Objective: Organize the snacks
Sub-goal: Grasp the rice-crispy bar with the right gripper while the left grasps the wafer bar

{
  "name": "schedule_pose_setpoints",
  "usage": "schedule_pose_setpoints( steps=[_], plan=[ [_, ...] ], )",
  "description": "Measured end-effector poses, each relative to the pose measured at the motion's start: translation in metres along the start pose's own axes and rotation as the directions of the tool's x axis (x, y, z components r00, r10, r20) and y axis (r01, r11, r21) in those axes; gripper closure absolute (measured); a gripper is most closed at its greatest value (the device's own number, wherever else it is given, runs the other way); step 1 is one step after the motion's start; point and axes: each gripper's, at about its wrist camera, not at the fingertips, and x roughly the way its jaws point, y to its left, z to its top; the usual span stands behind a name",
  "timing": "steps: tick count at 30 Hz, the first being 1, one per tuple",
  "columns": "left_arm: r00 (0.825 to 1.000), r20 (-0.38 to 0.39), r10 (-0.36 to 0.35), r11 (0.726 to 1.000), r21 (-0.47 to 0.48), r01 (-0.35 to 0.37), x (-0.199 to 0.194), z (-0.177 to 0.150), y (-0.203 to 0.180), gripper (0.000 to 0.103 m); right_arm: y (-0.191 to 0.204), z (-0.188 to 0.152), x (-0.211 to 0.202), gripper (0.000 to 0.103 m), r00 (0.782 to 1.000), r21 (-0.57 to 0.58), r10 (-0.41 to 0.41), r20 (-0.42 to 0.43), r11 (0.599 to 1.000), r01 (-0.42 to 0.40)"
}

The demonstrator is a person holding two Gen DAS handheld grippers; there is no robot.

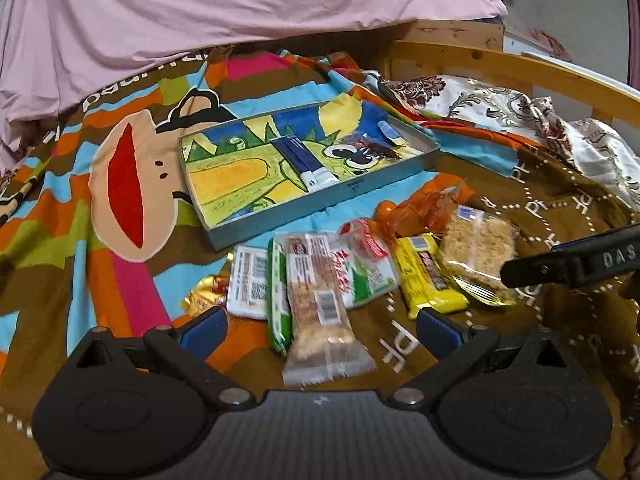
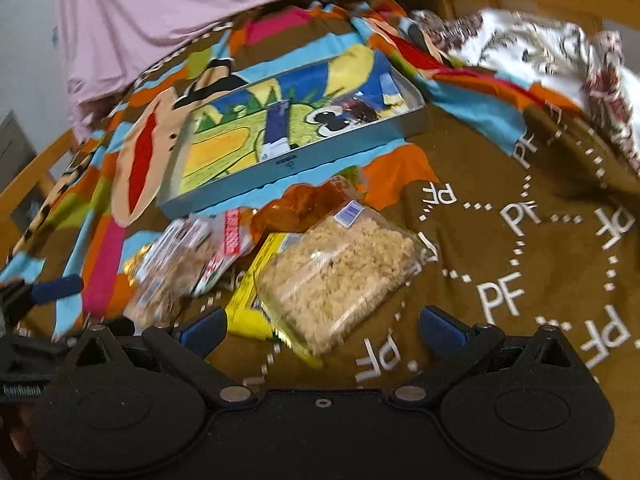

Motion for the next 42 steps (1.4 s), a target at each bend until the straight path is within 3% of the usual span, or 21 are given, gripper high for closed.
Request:
schedule_pose_setpoints(
  steps=[5, 12, 21, 24, 30, 38, 42],
  plan=[
    [0.999, 0.004, -0.037, 0.998, -0.051, 0.037, 0.017, 0.005, 0.009, 0.002, 0.002, 0.011, 0.023, 0.001, 0.999, 0.041, -0.032, -0.001, 0.999, 0.032],
    [0.993, -0.025, -0.120, 0.988, -0.104, 0.116, 0.037, 0.003, 0.021, 0.021, 0.010, 0.024, 0.047, 0.000, 0.998, 0.089, -0.053, 0.022, 0.995, 0.051],
    [0.992, -0.062, -0.106, 0.977, -0.192, 0.092, 0.057, 0.001, 0.029, 0.030, 0.026, 0.021, 0.070, 0.001, 0.989, -0.026, -0.136, 0.057, 0.990, 0.137],
    [0.995, -0.082, -0.061, 0.980, -0.194, 0.044, 0.063, 0.001, 0.027, 0.042, 0.024, 0.018, 0.070, 0.001, 0.989, -0.035, -0.128, 0.076, 0.991, 0.131],
    [0.997, -0.051, 0.051, 0.993, -0.100, -0.056, 0.056, 0.000, 0.009, 0.036, 0.021, 0.013, 0.065, 0.005, 0.988, -0.024, -0.120, 0.098, 0.992, 0.123],
    [1.000, -0.015, 0.020, 0.999, -0.035, -0.021, 0.053, 0.003, -0.002, 0.039, 0.020, 0.013, 0.064, 0.001, 0.988, -0.011, -0.117, 0.097, 0.993, 0.118],
    [1.000, -0.025, 0.001, 0.997, -0.083, -0.003, 0.061, 0.006, 0.004, 0.039, 0.024, 0.015, 0.070, 0.001, 0.986, -0.013, -0.136, 0.096, 0.990, 0.138]
  ],
)
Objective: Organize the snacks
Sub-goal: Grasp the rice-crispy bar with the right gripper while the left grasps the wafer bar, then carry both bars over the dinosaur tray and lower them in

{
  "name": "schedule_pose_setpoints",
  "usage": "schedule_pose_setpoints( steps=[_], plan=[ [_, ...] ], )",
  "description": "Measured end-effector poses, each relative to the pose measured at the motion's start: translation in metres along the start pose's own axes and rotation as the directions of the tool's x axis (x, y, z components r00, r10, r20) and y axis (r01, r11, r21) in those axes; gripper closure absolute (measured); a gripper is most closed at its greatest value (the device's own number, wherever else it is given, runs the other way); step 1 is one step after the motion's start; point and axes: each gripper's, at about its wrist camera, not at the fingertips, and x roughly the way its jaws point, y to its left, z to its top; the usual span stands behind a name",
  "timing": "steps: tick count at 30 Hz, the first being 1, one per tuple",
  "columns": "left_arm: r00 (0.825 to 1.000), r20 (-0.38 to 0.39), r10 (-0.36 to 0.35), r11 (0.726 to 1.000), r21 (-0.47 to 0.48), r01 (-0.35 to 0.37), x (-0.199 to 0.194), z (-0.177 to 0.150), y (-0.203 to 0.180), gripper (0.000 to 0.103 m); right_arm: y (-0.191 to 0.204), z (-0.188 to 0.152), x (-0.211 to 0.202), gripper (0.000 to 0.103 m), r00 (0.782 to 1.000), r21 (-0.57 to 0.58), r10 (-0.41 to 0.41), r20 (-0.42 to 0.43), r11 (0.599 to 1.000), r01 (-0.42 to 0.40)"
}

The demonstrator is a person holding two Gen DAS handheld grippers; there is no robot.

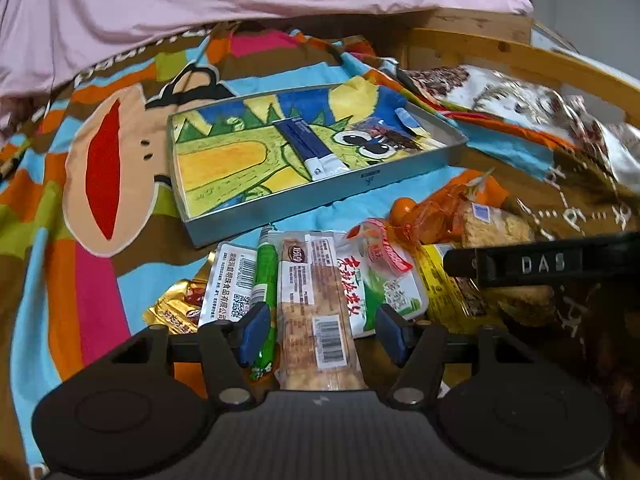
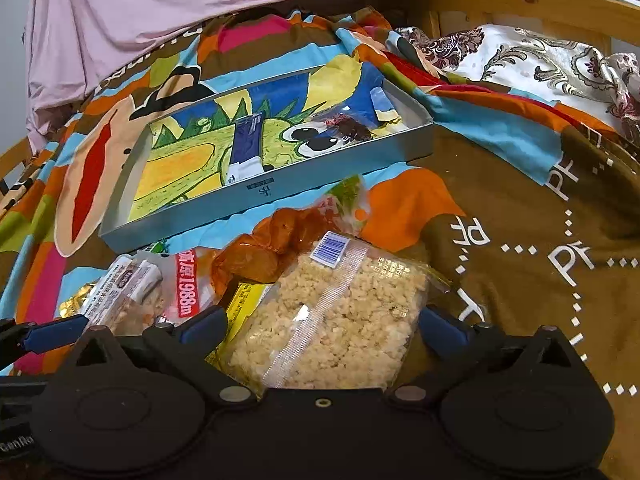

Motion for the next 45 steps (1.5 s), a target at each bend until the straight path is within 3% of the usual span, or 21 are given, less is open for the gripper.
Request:
schedule_pose_setpoints(
  steps=[3, 5, 6, 12, 16, 19, 24, 27, 30, 34, 38, 41, 43, 45],
  plan=[
    [1.000, -0.001, -0.017, 0.999, -0.048, 0.016, 0.003, 0.002, 0.005, 0.044, 0.002, 0.002, 0.006, 0.001, 1.000, 0.006, -0.014, -0.006, 1.000, 0.014],
    [1.000, -0.019, -0.013, 0.999, -0.049, 0.012, 0.005, 0.003, 0.004, 0.058, 0.004, 0.000, 0.006, 0.005, 1.000, -0.014, -0.027, -0.004, 1.000, 0.027],
    [1.000, -0.031, -0.006, 0.999, -0.047, 0.005, 0.007, 0.002, 0.003, 0.060, 0.005, 0.000, 0.004, 0.009, 0.999, -0.027, -0.040, 0.001, 0.999, 0.040],
    [0.998, -0.058, -0.012, 0.996, -0.085, 0.007, 0.001, 0.000, 0.002, 0.061, -0.005, -0.006, -0.013, 0.016, 1.000, -0.064, 0.006, -0.023, 0.998, -0.007],
    [0.995, -0.093, -0.035, 0.993, -0.112, 0.025, -0.008, -0.002, -0.001, 0.061, -0.008, -0.017, -0.031, 0.015, 0.996, -0.200, 0.053, -0.075, 0.978, -0.067],
    [0.994, -0.104, -0.041, 0.991, -0.129, 0.027, -0.010, -0.003, 0.000, 0.061, -0.009, -0.025, -0.040, 0.012, 0.993, -0.238, 0.064, -0.096, 0.967, -0.085],
    [0.991, -0.118, -0.057, 0.984, -0.174, 0.036, -0.004, -0.006, 0.006, 0.056, -0.005, -0.041, -0.048, 0.003, 0.994, -0.202, 0.046, -0.101, 0.977, -0.066],
    [0.991, -0.122, -0.061, 0.983, -0.181, 0.039, 0.000, -0.010, 0.006, 0.055, 0.008, -0.052, -0.050, 0.003, 0.997, -0.222, -0.003, -0.080, 0.975, -0.015],
    [0.992, -0.116, -0.053, 0.985, -0.167, 0.033, 0.001, -0.012, 0.002, 0.057, 0.016, -0.061, -0.047, 0.008, 0.998, -0.255, -0.048, -0.038, 0.966, 0.037],
    [0.992, -0.117, -0.053, 0.982, -0.188, 0.030, -0.001, -0.011, 0.002, 0.061, 0.008, -0.059, -0.051, 0.022, 0.999, -0.205, -0.051, -0.007, 0.978, 0.048],
    [0.990, -0.132, -0.046, 0.978, -0.207, 0.017, -0.006, -0.012, 0.001, 0.062, 0.009, -0.061, -0.056, 0.023, 0.998, -0.249, -0.057, 0.000, 0.967, 0.055],
    [0.990, -0.136, -0.040, 0.979, -0.203, 0.012, -0.008, -0.013, -0.005, 0.062, 0.016, -0.064, -0.051, 0.016, 0.998, -0.302, -0.068, -0.011, 0.951, 0.062],
    [0.991, -0.131, -0.036, 0.980, -0.198, 0.009, -0.007, -0.015, -0.005, 0.061, 0.014, -0.063, -0.049, 0.013, 0.998, -0.280, -0.054, -0.021, 0.959, 0.046],
    [0.991, -0.125, -0.041, 0.978, -0.209, 0.014, -0.006, -0.016, -0.004, 0.061, 0.011, -0.061, -0.048, 0.017, 0.999, -0.254, -0.045, -0.023, 0.967, 0.037]
  ],
)
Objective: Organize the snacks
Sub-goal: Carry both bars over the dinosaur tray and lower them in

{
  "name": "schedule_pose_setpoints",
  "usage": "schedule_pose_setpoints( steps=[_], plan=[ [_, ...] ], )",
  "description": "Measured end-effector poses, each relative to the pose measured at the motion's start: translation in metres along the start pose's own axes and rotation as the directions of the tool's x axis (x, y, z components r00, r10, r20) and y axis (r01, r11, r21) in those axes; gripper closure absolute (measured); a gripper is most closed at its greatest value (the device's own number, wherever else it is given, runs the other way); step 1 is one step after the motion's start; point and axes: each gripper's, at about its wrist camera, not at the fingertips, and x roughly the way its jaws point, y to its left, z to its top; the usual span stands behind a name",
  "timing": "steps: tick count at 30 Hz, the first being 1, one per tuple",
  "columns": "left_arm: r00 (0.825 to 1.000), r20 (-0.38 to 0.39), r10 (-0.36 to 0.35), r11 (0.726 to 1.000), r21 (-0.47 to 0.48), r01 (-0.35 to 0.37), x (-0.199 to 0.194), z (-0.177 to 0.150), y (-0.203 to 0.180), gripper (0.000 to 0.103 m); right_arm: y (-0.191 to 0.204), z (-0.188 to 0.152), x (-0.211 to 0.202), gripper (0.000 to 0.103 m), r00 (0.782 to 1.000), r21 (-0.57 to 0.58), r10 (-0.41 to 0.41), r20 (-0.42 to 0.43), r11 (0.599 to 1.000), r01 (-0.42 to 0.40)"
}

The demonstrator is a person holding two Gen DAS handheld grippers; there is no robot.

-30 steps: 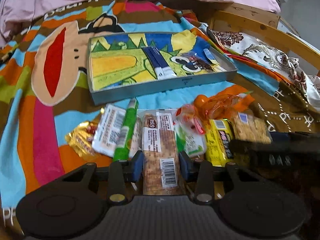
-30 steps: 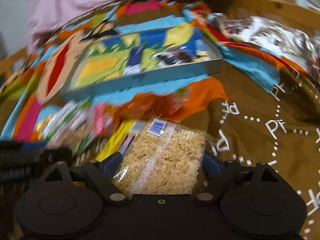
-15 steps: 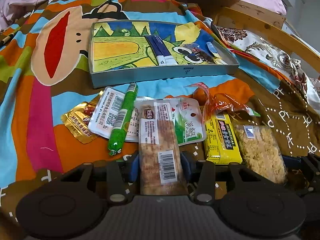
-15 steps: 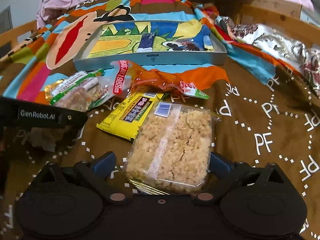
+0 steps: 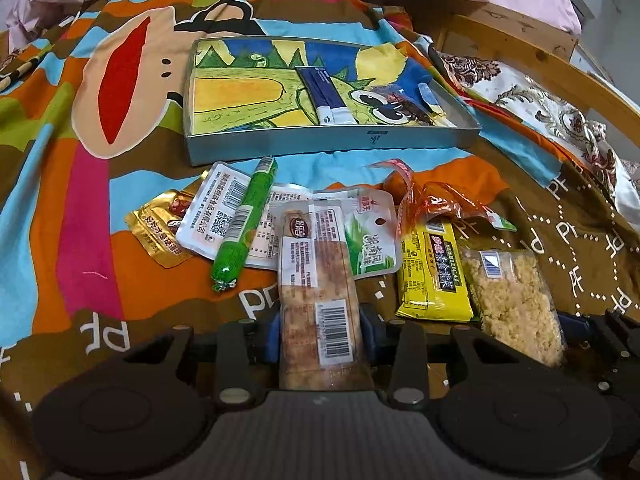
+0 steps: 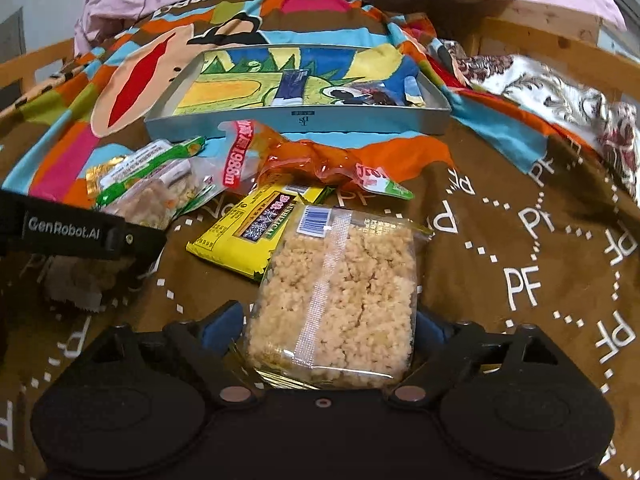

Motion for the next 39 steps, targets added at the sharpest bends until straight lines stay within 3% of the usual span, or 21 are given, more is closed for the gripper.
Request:
schedule_pose_setpoints(
  steps=[1, 8, 15, 20, 31, 39],
  plan=[
    [1.000, 0.003, -0.005, 1.000, -0.004, 0.005, 0.000, 0.000, 0.001, 0.061, 0.000, 0.000, -0.001, 0.022, 1.000, 0.007, -0.004, 0.006, 1.000, 0.003],
    [1.000, 0.014, 0.002, 0.999, -0.053, -0.001, -0.011, -0.004, 0.003, 0.062, 0.004, 0.000, -0.013, 0.025, 0.999, -0.054, -0.006, 0.038, 0.999, 0.008],
    [0.997, 0.065, 0.049, 0.995, -0.091, -0.043, -0.034, -0.010, 0.001, 0.063, 0.023, -0.002, -0.040, 0.025, 0.981, -0.224, -0.017, 0.192, 0.973, 0.061],
    [0.992, 0.105, 0.065, 0.993, -0.108, -0.053, -0.049, -0.009, -0.003, 0.063, 0.023, 0.000, -0.049, 0.025, 0.967, -0.243, -0.003, 0.253, 0.968, 0.067],
    [0.961, 0.269, 0.070, 0.995, -0.088, -0.048, -0.078, 0.010, -0.023, 0.063, 0.009, 0.022, -0.069, 0.025, 0.920, -0.229, 0.006, 0.393, 0.969, 0.091],
    [0.929, 0.365, 0.061, 0.997, -0.058, -0.043, -0.070, 0.054, -0.040, 0.063, -0.011, 0.068, -0.058, 0.025, 0.881, -0.248, 0.030, 0.473, 0.963, 0.100]
  ],
)
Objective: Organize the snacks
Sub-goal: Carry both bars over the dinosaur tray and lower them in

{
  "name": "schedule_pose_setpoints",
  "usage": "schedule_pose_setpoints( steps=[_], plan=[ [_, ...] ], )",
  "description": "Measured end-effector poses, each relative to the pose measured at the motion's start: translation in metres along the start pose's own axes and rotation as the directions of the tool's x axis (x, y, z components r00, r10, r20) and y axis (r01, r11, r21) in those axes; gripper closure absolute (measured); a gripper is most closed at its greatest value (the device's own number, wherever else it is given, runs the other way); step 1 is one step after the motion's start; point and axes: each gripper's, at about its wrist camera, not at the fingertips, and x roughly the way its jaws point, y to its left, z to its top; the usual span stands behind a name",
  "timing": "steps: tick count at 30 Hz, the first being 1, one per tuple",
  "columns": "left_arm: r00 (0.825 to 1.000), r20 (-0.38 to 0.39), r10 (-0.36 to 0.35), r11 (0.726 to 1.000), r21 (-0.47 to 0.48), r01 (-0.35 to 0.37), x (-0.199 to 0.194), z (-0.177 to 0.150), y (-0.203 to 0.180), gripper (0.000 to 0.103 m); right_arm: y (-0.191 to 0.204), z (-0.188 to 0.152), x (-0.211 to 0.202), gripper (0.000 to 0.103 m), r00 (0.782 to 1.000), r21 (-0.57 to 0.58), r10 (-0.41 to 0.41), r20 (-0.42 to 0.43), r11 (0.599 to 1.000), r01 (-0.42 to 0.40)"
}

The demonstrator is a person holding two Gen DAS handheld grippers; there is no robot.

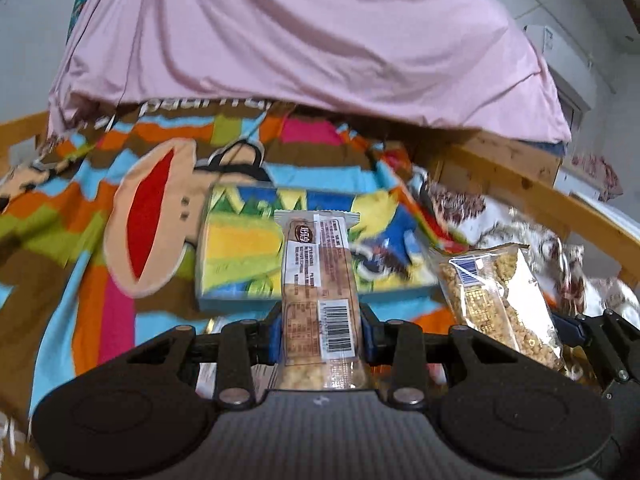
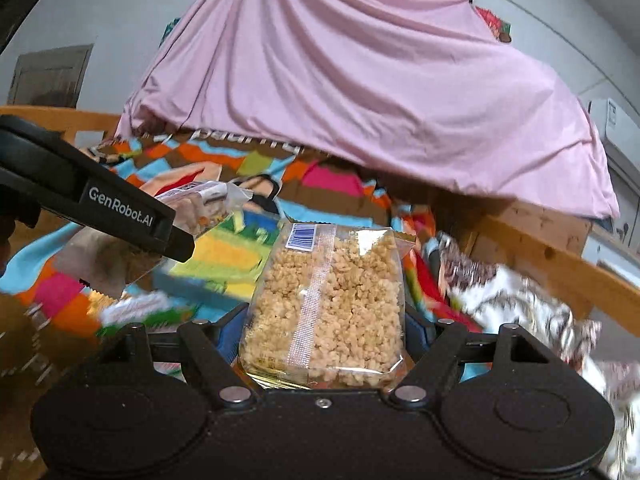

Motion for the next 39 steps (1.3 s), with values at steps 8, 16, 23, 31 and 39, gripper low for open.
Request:
schedule_pose_setpoints(
  steps=[8, 16, 23, 31, 39],
  plan=[
    [0.996, 0.092, 0.017, 1.000, -0.011, -0.016, 0.057, 0.044, -0.011, 0.063, -0.046, 0.022, 0.077, 0.025, 0.995, 0.031, -0.033, 0.093, 0.999, 0.031],
    [0.994, 0.099, 0.036, 0.999, -0.039, -0.032, 0.138, 0.062, -0.012, 0.063, -0.078, 0.021, 0.156, 0.025, 0.991, 0.151, -0.060, 0.116, 0.988, 0.042],
    [0.997, 0.064, 0.053, 0.998, -0.036, -0.051, 0.198, 0.053, -0.017, 0.063, -0.092, 0.006, 0.208, 0.025, 0.996, 0.209, -0.023, 0.082, 0.978, 0.005],
    [0.995, -0.037, 0.093, 0.996, 0.009, -0.093, 0.235, 0.044, -0.019, 0.063, -0.091, -0.019, 0.247, 0.025, 0.996, 0.250, 0.080, -0.047, 0.966, -0.066],
    [0.986, -0.104, 0.133, 0.991, 0.014, -0.133, 0.256, 0.043, -0.019, 0.063, -0.085, -0.028, 0.259, 0.026, 0.986, 0.248, 0.118, -0.115, 0.965, -0.087]
  ],
)
